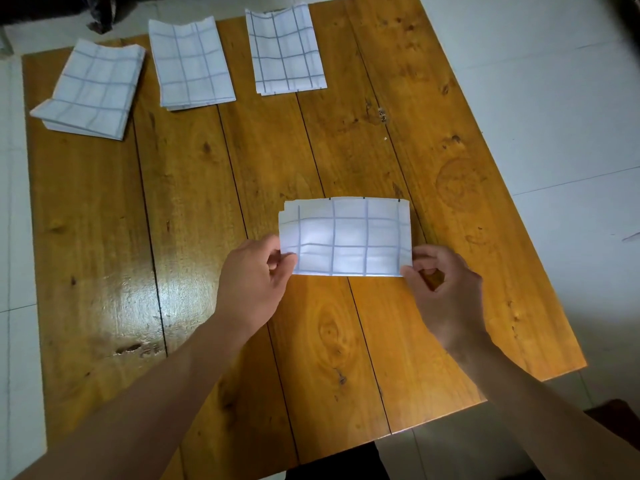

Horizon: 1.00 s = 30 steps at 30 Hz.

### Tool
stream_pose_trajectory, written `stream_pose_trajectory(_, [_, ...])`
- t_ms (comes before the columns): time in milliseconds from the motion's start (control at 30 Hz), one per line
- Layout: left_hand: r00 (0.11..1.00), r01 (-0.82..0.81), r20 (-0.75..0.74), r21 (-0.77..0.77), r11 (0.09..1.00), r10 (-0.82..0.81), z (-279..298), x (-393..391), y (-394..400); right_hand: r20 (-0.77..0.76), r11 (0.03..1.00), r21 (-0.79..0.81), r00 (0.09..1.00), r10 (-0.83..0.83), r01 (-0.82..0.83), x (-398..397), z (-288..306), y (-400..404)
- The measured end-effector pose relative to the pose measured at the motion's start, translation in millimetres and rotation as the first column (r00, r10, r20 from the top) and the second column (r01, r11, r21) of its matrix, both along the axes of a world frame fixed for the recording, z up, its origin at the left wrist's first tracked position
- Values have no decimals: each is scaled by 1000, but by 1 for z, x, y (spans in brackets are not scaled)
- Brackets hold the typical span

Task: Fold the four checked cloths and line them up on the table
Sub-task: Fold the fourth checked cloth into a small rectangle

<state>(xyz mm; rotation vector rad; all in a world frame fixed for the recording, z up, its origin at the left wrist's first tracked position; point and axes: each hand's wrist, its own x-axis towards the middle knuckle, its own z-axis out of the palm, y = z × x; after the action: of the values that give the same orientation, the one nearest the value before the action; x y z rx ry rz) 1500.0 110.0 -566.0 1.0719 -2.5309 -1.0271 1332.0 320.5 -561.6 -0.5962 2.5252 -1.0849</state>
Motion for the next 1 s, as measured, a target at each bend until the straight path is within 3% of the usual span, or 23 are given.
stream_pose_trajectory(400, [985, -167, 56, 36, 985, 165, 3, -14, 6, 6, 995, 99, 1000, -28, 27, -6, 3, -9])
stream_pose_trajectory(600, [995, -21, 90, -143, 990, 34, -3, -12, 5, -60, 985, 169, 998, 37, -27, -4, 5, -12])
stream_pose_trajectory(800, [990, 113, 112, -327, 938, -81, -10, -8, 5, -103, 985, 153, 990, 96, -80, -9, 5, -13])
stream_pose_trajectory(1000, [988, 134, 122, -399, 907, -92, -11, -10, 6, -308, 956, 192, 911, 275, -223, -13, -3, -20])
